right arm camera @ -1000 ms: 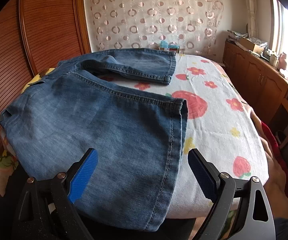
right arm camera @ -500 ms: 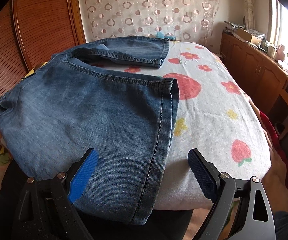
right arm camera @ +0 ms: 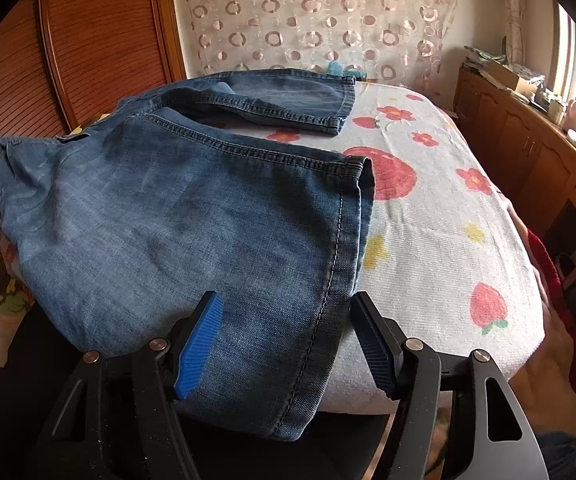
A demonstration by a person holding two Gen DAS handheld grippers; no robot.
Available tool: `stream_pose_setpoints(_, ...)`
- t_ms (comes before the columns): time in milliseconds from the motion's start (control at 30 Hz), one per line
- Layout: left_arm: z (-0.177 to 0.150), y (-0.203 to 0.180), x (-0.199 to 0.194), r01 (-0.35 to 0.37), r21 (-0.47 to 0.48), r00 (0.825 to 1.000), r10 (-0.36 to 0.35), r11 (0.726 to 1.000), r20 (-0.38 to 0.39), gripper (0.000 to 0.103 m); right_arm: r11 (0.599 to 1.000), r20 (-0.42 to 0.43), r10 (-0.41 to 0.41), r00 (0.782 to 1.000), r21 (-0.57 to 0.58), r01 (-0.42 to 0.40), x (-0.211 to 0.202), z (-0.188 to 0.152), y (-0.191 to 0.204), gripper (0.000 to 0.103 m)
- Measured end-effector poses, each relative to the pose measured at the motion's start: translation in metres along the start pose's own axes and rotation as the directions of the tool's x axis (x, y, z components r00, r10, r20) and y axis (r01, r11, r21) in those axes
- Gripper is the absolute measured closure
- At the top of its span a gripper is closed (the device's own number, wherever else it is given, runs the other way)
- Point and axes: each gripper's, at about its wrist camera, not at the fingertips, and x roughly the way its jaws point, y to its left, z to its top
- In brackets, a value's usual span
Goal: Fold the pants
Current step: 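Grasp the waistband with the left gripper while the right gripper grasps the leg hem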
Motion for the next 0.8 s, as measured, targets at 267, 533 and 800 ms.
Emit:
stream_pose_setpoints(267, 0.024, -0.019, -0.004, 0.026, 0.034, 0.998, -0.028, 0.999, 0.063, 0.095, 1.000, -0.011, 0.003, 1.000, -0.011, -0.003, -0.002, 0.004, -0.006, 0.083)
stream_pose_setpoints(533, 0.051, -0.035, -0.013, 0.040, 0.068, 0.990, -0.048, 0.997, 0.130, 0.095, 0.998, 0.022, 0.063, 0.998, -0.021, -0.062, -0.011, 0.023, -0.010, 0.095)
stream_pose_setpoints(800, 0.072, -0.043, -0.018, 0.047, 0.083, 0.983, -0.060, 0.995, 0.174, 0.095, 0.994, 0.146, 0.047, 0.988, -0.109, -0.031, -0.033, 0.076, -0.004, 0.096)
